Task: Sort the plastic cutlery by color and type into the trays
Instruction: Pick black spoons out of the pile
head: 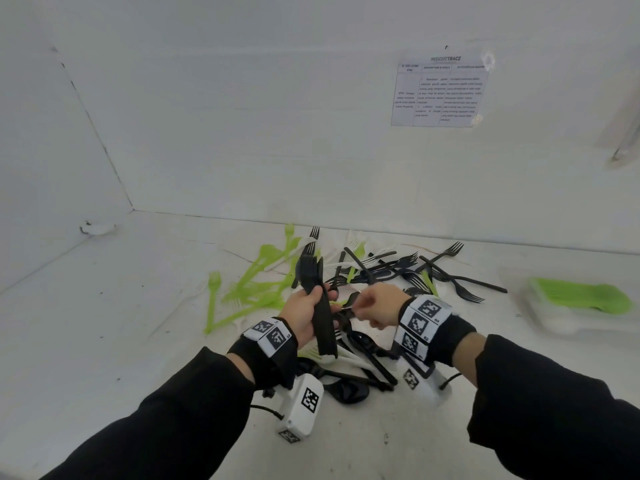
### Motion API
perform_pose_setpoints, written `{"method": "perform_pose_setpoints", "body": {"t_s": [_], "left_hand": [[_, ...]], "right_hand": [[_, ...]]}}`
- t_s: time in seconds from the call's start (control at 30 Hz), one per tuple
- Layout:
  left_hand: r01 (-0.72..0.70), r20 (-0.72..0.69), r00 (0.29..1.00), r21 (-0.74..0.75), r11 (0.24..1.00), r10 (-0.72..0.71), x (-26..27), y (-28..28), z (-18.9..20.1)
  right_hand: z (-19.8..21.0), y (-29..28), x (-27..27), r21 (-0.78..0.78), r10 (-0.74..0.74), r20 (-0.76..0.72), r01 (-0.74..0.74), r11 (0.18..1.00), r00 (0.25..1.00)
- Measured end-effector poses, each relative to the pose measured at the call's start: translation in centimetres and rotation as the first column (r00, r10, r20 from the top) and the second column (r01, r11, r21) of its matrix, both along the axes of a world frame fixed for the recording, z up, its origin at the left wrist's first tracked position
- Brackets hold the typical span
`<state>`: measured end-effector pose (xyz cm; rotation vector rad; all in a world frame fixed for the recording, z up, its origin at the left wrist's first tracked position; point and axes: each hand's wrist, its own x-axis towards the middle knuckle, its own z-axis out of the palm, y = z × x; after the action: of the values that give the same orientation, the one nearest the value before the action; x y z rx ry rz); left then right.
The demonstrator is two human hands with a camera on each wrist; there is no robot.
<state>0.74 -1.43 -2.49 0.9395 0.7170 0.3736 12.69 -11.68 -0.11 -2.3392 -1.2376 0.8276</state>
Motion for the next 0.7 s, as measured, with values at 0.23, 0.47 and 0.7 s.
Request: {"method": "perform_pose_setpoints", "body": {"t_s": [0.23,0.47,0.7], "left_hand": [[-0.020,-0.062,0.998,-0.059,0.998,0.016,-1.7,2.3,0.2],[-0.042,-0.039,0.998,-0.015,0.999,0.041,-2.8,3.3,0.0],[-0.130,0.006,0.991,-0.015,0.991,0.130,-4.0,5.3,0.4]], "right_hand": [[-1.6,-0.2,0.4,-0.432,0.184,0.217,-0.075,0.899,0.959],[-2.7,1.2,1.7,-0.204,-0.062,0.359,0.143,0.968,0.931],[-1.4,-0.3,-2.9,0.075,0.109,0.250,-0.131,0.989,0.962]]}}
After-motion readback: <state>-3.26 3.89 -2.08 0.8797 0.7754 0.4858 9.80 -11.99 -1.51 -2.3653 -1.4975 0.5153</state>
